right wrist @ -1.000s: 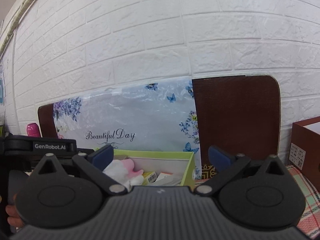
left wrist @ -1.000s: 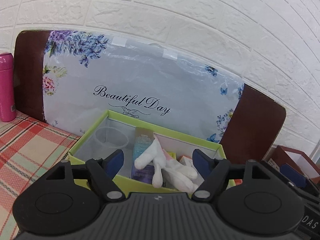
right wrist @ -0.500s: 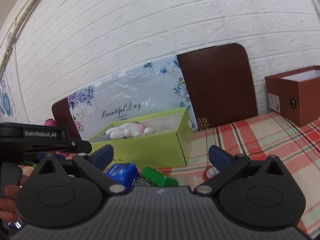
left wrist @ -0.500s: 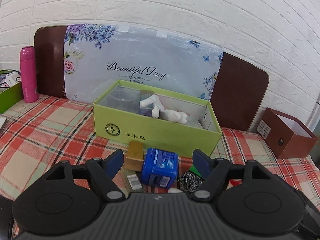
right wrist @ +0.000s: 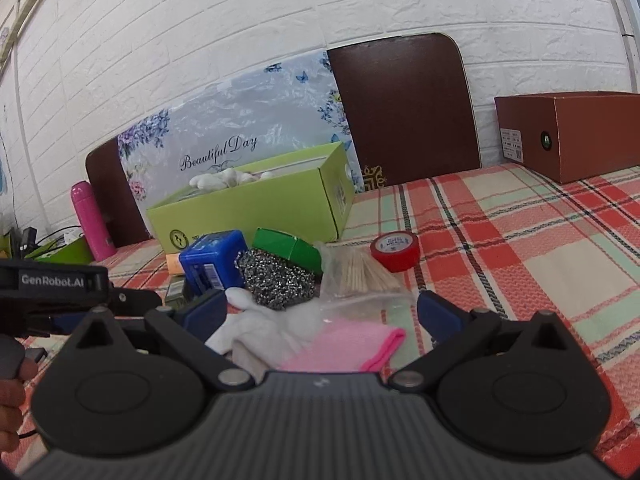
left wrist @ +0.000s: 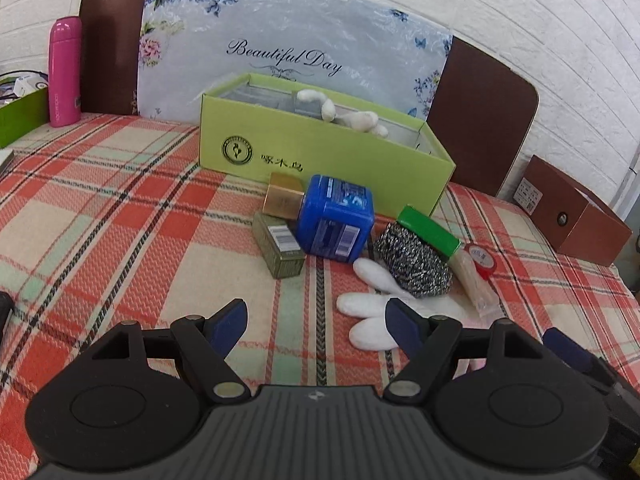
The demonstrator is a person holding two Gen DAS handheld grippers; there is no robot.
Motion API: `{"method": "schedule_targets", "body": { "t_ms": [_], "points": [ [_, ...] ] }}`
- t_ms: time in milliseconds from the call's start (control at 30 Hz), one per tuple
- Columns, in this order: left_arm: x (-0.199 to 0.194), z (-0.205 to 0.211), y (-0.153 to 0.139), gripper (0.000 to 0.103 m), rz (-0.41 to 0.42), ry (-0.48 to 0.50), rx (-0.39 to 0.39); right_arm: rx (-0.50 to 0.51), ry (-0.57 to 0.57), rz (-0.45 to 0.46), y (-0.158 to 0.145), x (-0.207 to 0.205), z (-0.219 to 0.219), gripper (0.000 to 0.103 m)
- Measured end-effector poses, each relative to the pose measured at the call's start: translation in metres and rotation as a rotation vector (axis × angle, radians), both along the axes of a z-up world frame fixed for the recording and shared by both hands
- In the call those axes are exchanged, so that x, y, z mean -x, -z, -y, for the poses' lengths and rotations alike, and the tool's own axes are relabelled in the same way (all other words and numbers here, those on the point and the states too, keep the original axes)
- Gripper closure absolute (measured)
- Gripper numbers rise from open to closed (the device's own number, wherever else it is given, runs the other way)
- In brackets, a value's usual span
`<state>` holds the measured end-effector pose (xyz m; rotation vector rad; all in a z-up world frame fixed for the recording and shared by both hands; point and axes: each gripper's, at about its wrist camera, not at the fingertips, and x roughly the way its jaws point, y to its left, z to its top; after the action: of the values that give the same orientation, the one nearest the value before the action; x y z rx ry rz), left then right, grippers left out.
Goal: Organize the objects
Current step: 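Withdraw both tools from the lime-green box back to the pile, then grasp the small olive box with left tool while right tool grasps the other glove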
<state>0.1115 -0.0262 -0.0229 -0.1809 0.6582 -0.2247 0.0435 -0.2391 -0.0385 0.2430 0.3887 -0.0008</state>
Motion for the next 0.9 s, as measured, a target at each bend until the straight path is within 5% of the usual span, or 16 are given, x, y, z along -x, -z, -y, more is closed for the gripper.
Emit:
{"method": "schedule_targets", "body": {
  "t_ms": [533, 600, 667, 700, 900],
  "points": [
    [-0.074, -0.002, 0.018, 0.025, 0.011, -0.127, -0.021, 0.03, -0.047, -0.095, 0.01, -0.013, -0.008, 0.0],
    [-0.083, -0.002, 0.021, 0.032, 0.0, -0.115, -0.024, 0.039, -0.053, -0.107, 0.01, -0.015, -0.01, 0.0],
    [-0.086, -0.006, 0.024, 0.065, -0.013, -0.089, -0.018, 0.052, -0.05, -0.117, 0.011, -0.016, -0.012, 0.0],
    [-0.084, -0.009, 0.024, 0.073, -0.008, -0.079, -0.016, 0.055, -0.049, -0.124, 0.012, -0.017, -0.013, 0.0],
    [-0.058, -0.023, 0.026, 0.078, 0.006, -0.015, 0.027, 0.018, -0.064, -0.194, 0.016, -0.031, -0.009, 0.0]
  ]
}}
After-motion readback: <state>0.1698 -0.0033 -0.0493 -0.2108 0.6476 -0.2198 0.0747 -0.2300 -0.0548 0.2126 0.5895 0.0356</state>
